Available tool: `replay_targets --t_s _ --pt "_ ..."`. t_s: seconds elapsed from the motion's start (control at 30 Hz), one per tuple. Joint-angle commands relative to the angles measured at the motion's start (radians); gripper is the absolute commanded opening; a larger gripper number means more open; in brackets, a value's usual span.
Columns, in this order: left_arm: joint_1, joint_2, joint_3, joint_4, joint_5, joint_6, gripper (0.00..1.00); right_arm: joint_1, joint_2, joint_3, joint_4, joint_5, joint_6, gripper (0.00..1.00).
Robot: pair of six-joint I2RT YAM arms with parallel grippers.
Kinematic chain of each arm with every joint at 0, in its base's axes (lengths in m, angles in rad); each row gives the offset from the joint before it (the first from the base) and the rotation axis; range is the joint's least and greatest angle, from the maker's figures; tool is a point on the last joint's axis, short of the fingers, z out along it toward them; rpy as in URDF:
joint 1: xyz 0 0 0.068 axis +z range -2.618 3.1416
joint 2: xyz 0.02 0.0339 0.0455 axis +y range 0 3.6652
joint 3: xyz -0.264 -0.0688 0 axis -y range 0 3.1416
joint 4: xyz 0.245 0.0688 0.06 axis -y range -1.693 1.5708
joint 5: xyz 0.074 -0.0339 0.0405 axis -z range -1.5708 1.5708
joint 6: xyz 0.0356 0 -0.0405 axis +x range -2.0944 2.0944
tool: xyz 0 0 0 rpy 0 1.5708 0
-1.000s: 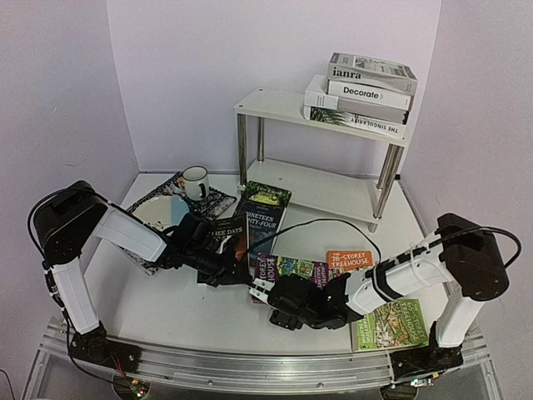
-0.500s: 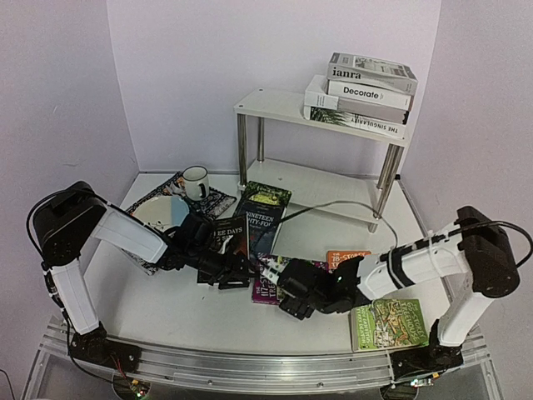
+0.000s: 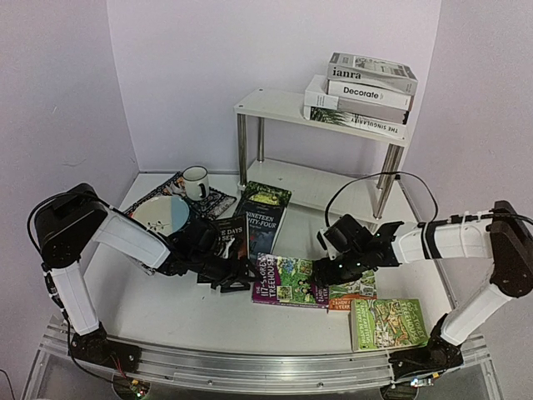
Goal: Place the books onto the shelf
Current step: Pick up the book at the center of the board.
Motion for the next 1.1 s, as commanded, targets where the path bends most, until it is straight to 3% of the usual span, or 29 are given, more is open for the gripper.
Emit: replay_targets --t_s 0.0,0.37,0.43,0.67,0.73,0.83,1.07 --pt "-0.017 -0.017 -0.005 0.021 -0.051 0.002 0.6 -0.021 0.044 -0.008 -0.05 -0.097 0.109 0.65" --pt "-0.033 0.075 0.045 0.02 -0.027 -0.031 0.59 -0.038 0.137 -0.068 0.078 -0.225 0.193 0.51" --pt "-0.032 0.083 0.057 0.02 -0.019 -0.037 0.51 -0.039 0.144 -0.072 0.094 -0.231 0.2 0.5" --pt "-0.032 0.026 0.077 0.02 -0.013 -0.042 0.01 -0.039 0.128 -0.075 0.097 -0.216 0.179 0.46" --pt "-0.031 0.005 0.08 0.02 -0.009 -0.047 0.0 -0.038 0.117 -0.076 0.097 -0.21 0.172 0.47" --pt "-0.03 -0.028 0.086 0.02 0.0 -0.054 0.0 -0.039 0.07 -0.066 0.078 -0.181 0.119 0.55" --pt "-0.002 -0.112 0.08 0.012 0.039 -0.091 0.0 -0.011 -0.159 -0.033 -0.047 0.029 -0.14 0.66"
